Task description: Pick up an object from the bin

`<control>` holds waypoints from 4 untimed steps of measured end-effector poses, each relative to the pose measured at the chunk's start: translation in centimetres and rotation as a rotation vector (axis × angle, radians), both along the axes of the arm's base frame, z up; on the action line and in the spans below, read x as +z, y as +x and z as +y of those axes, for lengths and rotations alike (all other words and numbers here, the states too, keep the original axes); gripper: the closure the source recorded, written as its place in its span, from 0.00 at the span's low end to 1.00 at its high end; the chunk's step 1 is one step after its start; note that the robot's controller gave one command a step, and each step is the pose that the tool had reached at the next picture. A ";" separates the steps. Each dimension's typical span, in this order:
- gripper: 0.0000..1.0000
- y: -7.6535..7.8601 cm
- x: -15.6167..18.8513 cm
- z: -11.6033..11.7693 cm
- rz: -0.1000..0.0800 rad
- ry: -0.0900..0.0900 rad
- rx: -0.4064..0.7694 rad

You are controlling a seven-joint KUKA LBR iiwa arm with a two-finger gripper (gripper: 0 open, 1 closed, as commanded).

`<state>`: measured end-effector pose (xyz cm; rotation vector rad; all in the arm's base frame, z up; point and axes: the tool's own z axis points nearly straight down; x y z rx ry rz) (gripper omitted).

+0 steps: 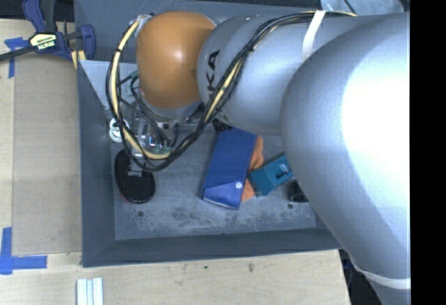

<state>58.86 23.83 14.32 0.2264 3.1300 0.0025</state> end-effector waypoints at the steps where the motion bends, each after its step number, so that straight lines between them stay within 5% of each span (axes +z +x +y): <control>1: 0.00 -3.8 -0.2 -0.7 0.002 0.000 -0.098; 2: 0.00 -5.0 0.1 0.5 0.005 -0.002 -0.063; 3: 0.00 -6.1 -5.1 -0.1 0.003 0.001 -0.306; 4: 1.00 -6.3 -7.2 -0.2 0.002 -0.002 -0.359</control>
Offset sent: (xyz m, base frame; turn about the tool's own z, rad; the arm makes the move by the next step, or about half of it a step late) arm -0.0523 0.0071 0.0009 0.0553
